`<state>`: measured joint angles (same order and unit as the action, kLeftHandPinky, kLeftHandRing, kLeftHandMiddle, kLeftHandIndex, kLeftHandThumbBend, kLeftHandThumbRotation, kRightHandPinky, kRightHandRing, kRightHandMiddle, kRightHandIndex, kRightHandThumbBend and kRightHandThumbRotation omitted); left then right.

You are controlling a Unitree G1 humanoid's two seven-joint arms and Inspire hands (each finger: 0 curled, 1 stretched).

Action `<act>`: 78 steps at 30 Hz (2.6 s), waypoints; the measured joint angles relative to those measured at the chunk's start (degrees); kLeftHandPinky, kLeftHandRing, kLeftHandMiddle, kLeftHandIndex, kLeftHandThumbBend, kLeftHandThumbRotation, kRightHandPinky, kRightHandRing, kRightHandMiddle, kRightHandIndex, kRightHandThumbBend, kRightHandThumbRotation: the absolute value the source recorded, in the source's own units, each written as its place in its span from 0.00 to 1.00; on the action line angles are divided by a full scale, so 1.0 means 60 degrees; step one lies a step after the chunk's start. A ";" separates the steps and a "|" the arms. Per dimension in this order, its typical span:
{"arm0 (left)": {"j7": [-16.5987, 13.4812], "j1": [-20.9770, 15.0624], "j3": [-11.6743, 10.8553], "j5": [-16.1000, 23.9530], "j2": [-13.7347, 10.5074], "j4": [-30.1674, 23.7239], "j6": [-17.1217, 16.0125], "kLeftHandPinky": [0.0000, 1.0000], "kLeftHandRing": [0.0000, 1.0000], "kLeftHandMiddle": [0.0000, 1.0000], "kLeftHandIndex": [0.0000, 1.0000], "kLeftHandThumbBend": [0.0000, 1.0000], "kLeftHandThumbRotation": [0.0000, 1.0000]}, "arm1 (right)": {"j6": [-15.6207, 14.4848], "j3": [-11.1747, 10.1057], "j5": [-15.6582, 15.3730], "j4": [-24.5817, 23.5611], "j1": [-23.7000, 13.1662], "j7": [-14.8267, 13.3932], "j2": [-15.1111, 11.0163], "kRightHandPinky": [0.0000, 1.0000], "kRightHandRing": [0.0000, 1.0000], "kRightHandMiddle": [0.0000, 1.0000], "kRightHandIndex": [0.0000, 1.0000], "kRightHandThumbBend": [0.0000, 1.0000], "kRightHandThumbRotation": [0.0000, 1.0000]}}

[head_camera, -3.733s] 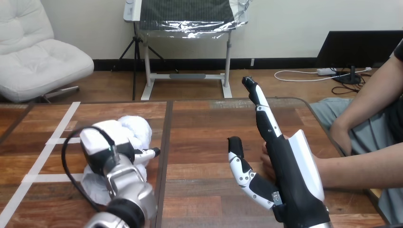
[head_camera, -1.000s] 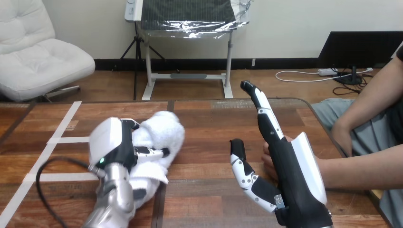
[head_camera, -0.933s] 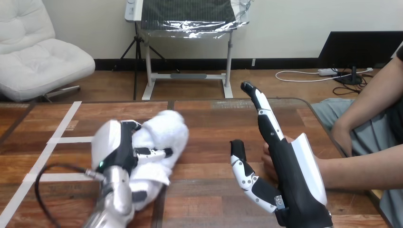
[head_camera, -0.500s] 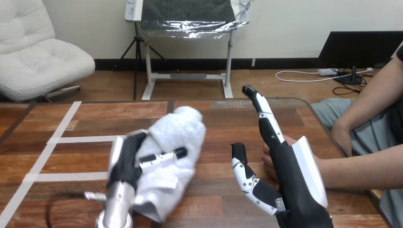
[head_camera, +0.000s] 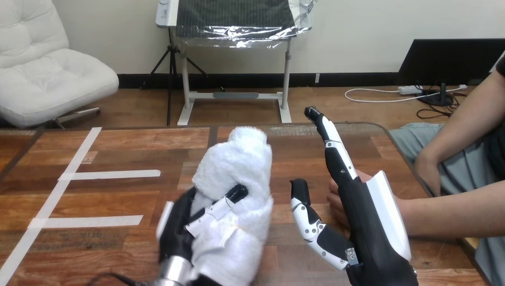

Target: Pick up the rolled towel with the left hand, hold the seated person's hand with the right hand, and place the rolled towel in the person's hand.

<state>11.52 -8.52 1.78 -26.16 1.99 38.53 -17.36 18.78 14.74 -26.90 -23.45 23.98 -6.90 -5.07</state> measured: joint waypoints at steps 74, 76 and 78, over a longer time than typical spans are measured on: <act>0.2856 0.1202 -0.0602 -0.2254 0.0229 -0.4464 0.2232 0.23 0.29 0.36 0.46 0.76 0.07 | -0.2153 -0.2844 -0.1009 -0.0579 -0.1143 0.1694 -0.1847 0.86 0.91 0.91 0.86 0.60 0.00; 0.2856 0.1267 -0.0565 -0.2223 0.0229 -0.4576 0.2232 0.23 0.29 0.35 0.46 0.77 0.08 | -0.2334 -0.2972 -0.1109 -0.0614 -0.1232 0.1924 -0.2074 0.85 0.90 0.91 0.86 0.62 0.00; 0.2854 0.1324 -0.0526 -0.2160 0.0229 -0.4690 0.2231 0.23 0.29 0.35 0.46 0.77 0.08 | -0.2626 -0.3086 -0.1227 -0.0675 -0.1349 0.2233 -0.2305 0.84 0.90 0.91 0.86 0.64 0.00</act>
<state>28.65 -0.57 -1.37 -39.12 3.36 10.39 -3.97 3.03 -3.77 -34.27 -27.50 15.89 6.50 -18.91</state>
